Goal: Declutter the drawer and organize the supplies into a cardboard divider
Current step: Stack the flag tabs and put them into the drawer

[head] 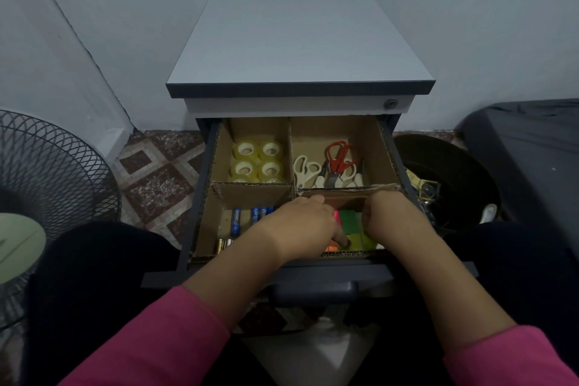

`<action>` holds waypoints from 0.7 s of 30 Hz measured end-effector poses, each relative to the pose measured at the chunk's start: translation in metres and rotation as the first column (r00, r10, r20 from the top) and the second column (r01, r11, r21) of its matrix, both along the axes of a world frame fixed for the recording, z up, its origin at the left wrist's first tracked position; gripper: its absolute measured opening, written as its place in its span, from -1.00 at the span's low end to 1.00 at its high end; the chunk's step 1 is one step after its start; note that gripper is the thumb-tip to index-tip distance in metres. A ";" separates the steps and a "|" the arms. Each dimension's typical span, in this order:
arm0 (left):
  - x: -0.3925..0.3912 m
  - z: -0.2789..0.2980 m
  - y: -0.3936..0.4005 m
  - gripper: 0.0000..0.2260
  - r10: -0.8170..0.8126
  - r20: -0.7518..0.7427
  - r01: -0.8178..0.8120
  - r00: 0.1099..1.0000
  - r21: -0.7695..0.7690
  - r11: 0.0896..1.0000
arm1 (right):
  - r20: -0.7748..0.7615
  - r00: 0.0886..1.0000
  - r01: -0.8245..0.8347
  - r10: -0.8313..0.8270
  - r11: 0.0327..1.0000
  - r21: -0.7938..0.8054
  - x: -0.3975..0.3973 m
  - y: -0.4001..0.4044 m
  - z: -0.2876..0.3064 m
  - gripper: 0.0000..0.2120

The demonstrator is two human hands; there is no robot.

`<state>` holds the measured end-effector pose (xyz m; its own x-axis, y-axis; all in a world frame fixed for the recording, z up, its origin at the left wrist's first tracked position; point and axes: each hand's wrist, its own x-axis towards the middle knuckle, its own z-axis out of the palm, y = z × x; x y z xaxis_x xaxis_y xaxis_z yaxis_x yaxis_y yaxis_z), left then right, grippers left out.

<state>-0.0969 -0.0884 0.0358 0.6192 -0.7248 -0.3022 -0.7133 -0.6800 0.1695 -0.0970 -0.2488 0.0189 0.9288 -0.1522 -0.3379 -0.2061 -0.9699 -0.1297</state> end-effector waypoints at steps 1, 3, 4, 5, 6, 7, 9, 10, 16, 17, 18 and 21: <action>0.000 0.000 0.000 -0.55 -0.001 0.001 0.001 1.000 -0.003 1.000 | 0.036 0.999 0.004 -0.005 1.000 0.016 -0.003 -0.002 0.005 -0.84; 0.000 -0.001 0.001 -0.53 -0.006 0.001 0.006 1.000 -0.009 1.000 | 0.058 0.998 0.017 -0.020 0.998 0.053 -0.009 -0.006 0.023 -0.85; 0.001 -0.001 0.001 -0.53 -0.009 0.002 0.009 1.000 -0.011 1.000 | 0.049 0.998 0.034 -0.038 0.995 0.091 -0.011 -0.008 0.032 -0.86; 0.001 -0.002 0.001 -0.52 -0.013 0.004 0.013 1.000 -0.014 1.000 | 0.033 0.997 0.061 -0.067 0.988 0.143 -0.012 -0.010 0.041 -0.88; 0.001 -0.003 0.001 -0.52 -0.015 0.005 0.015 1.000 -0.017 1.000 | 0.016 0.995 0.093 -0.098 0.975 0.201 -0.013 -0.013 0.047 -0.90; 0.002 -0.003 0.001 -0.53 -0.014 0.004 0.014 1.000 -0.018 1.000 | 0.002 0.992 0.124 -0.129 0.959 0.254 -0.012 -0.015 0.051 -0.91; 0.002 -0.004 0.001 -0.54 -0.011 -0.001 0.011 1.000 -0.016 1.000 | -0.023 0.986 0.161 -0.163 0.926 0.342 -0.013 -0.017 0.054 -0.91; 0.002 -0.004 0.001 -0.55 -0.008 -0.004 0.008 1.000 -0.016 1.000 | -0.038 0.984 0.175 -0.174 0.907 0.384 -0.013 -0.017 0.052 -0.88; 0.000 0.001 0.002 -0.57 0.012 -0.029 -0.013 0.999 -0.026 1.000 | -0.118 0.987 0.149 -0.108 0.888 0.435 -0.011 -0.008 0.031 -0.85; 0.000 0.001 0.002 -0.58 0.024 -0.038 -0.025 0.999 -0.029 0.999 | -0.117 0.988 0.147 -0.105 0.879 0.453 -0.011 -0.008 0.028 -0.84; 0.001 0.001 0.003 -0.58 0.037 -0.045 -0.038 0.998 -0.034 0.999 | -0.119 0.987 0.153 -0.109 0.864 0.480 -0.011 -0.007 0.026 -0.83; 0.003 -0.001 0.003 -0.57 0.054 -0.053 -0.055 0.997 -0.023 0.998 | -0.149 0.981 0.182 -0.121 0.837 0.515 -0.010 -0.005 0.021 -0.83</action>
